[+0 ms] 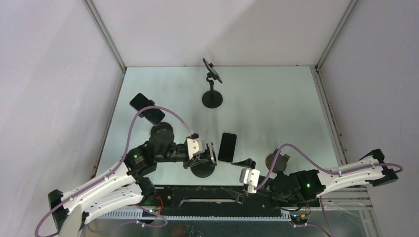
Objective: Remove the phone from the phone stand
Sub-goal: Place the phone stand with the phone at the center of the board, then remove the phone from the phone stand.
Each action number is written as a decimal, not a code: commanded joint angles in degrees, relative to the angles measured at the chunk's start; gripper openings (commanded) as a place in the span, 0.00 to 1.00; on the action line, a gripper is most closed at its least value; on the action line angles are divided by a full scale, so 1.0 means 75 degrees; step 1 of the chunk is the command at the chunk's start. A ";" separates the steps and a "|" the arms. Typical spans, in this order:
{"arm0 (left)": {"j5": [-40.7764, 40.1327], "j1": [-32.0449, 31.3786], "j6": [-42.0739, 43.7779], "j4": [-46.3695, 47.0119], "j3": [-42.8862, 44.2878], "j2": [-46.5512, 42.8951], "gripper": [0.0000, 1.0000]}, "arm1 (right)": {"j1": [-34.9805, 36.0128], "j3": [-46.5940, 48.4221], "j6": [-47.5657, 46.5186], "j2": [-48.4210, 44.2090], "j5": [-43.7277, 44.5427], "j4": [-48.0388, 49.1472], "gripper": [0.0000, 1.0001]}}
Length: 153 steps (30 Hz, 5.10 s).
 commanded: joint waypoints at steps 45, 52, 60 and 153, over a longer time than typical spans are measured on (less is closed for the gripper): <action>-0.0950 0.0721 -0.0488 0.0240 -0.0447 -0.0583 0.64 | -0.0432 0.0064 0.0259 0.0680 -0.0831 0.0680 0.96; -0.0747 0.0724 -0.0533 0.0342 -0.0347 -0.0365 0.61 | -0.0395 -0.0047 0.0268 0.0606 -0.0801 0.0775 0.96; -0.0669 0.0727 -0.0618 0.0659 -0.0422 -0.0497 0.57 | -0.0382 -0.0184 0.0340 0.0583 -0.0798 0.0889 0.96; 0.2031 0.0647 -0.0414 0.0805 -0.0681 -0.1318 0.00 | -0.4664 0.2420 0.1032 0.3445 -0.7451 0.2026 0.99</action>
